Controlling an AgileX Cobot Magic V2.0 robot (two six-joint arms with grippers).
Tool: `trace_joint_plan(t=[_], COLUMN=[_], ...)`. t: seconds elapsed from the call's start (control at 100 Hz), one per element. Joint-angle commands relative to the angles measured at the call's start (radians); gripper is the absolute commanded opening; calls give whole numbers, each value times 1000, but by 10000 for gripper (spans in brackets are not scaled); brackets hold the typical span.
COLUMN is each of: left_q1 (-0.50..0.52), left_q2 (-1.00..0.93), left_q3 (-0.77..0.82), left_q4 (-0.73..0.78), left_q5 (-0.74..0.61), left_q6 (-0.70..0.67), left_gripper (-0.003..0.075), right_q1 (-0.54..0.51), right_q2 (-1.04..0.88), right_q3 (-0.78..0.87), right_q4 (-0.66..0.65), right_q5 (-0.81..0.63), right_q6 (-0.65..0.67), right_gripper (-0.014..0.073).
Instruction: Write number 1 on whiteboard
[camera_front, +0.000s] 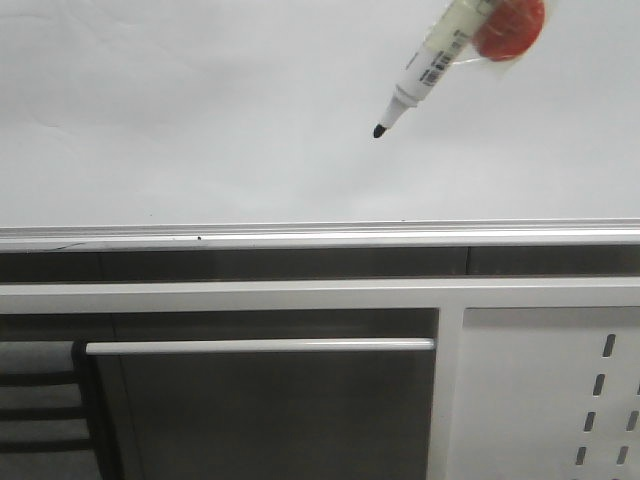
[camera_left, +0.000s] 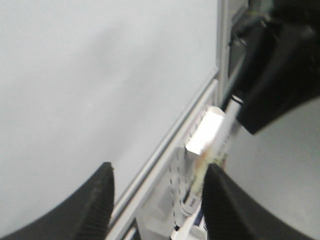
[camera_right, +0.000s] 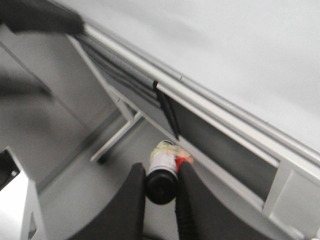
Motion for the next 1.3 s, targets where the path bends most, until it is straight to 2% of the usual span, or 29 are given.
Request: trace_joint_plan(t=[0.0, 0.05, 0.23, 0.33, 0.49, 0.68, 1.29], left_q1=[59, 81, 97, 97, 97, 97, 97], left_q2=[-99, -145, -295, -358, -422, -428, -428], left_q3=[-14, 4, 127, 206, 269, 270, 270], left_q4=[-33, -36, -114, -199, -213, -213, -212], left_q5=[-24, -31, -202, -337, -420, -424, -440], left_q6=[-50, -50, -59, -59, -59, -59, -58], left_gripper=[102, -25, -20, -20, -20, -20, -20], right_q1=[41, 81, 221, 279, 301, 301, 319], right_q2=[-77, -112, -179, -173, -121, -56, 33], right_q3=[57, 101, 213, 226, 226, 226, 213], right_q4=[33, 33, 20, -31, -70, -82, -105], right_q5=[-194, -269, -565, -661, -779, -862, -1001], right_q6=[-6, -9, -13, -13, -13, -13, -13], right_gripper=[-42, -42, -42, -42, -43, -43, -43])
